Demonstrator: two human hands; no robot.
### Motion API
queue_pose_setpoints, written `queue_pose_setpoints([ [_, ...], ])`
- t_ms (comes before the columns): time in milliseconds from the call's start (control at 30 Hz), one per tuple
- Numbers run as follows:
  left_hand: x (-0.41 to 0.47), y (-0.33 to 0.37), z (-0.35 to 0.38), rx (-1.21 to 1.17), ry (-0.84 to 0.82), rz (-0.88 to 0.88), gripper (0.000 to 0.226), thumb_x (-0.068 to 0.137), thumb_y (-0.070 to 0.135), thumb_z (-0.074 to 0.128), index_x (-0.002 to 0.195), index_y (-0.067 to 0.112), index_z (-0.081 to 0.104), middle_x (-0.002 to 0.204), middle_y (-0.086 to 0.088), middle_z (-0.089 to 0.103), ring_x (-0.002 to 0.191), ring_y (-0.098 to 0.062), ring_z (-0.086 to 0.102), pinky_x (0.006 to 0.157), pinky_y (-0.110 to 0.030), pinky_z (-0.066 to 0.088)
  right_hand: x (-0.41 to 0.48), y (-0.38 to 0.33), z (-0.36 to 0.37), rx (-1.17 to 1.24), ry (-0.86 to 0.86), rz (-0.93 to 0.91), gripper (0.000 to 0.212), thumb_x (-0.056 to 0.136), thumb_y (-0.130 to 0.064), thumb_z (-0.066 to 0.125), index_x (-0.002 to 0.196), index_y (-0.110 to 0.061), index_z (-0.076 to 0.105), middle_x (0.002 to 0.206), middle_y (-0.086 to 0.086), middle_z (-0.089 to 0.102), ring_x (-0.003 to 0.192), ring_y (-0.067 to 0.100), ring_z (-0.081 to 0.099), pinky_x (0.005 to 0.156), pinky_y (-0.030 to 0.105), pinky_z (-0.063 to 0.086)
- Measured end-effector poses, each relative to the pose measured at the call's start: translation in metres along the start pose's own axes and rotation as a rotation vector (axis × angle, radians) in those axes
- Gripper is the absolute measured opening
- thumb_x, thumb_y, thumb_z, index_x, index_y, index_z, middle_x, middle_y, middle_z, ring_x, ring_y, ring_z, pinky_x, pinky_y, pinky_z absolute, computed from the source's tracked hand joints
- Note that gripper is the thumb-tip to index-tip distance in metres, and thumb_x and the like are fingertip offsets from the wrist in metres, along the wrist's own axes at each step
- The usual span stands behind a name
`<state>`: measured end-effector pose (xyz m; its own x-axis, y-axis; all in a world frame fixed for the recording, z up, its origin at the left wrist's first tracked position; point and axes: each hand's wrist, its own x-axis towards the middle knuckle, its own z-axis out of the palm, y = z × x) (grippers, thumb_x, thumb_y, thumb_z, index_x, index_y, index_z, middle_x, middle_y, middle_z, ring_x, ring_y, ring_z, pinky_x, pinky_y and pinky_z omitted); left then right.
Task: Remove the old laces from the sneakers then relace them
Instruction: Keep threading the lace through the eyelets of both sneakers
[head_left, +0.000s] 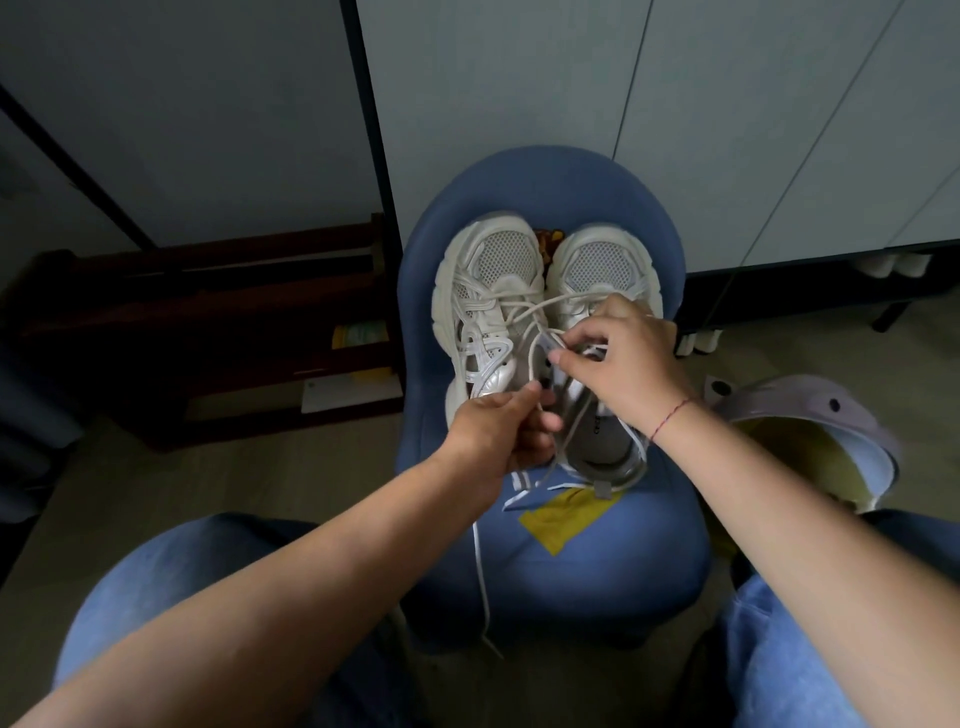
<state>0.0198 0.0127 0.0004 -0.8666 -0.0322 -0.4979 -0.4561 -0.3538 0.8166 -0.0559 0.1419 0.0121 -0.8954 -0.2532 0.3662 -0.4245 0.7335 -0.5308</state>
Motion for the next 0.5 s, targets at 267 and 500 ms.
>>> queue_pose_setpoints([
  [267,-0.006,-0.001,-0.018,0.501,-0.185,-0.106,0.021,0.097,0.025,0.06,0.088,0.012,0.073,0.054,0.006,0.049,0.042,-0.004,0.038,0.043,-0.014,0.035,-0.003,0.001,0.002,-0.063,0.112,-0.01,0.017,0.067,-0.036,0.082,0.074,-0.022,0.074,0.089,-0.008,0.048,0.101,0.019,0.05,0.084,0.031,0.022],
  [500,-0.01,0.002,-0.029,0.659,-0.499,-0.214,0.019,0.098,0.02,0.056,0.092,0.011,0.072,0.095,-0.002,0.071,0.074,-0.002,0.064,0.07,-0.015,0.052,-0.003,-0.002,0.002,-0.008,0.077,-0.066,0.014,0.069,-0.026,0.082,0.074,-0.016,0.074,0.067,-0.015,0.044,0.072,0.014,0.052,0.07,0.031,0.039],
])
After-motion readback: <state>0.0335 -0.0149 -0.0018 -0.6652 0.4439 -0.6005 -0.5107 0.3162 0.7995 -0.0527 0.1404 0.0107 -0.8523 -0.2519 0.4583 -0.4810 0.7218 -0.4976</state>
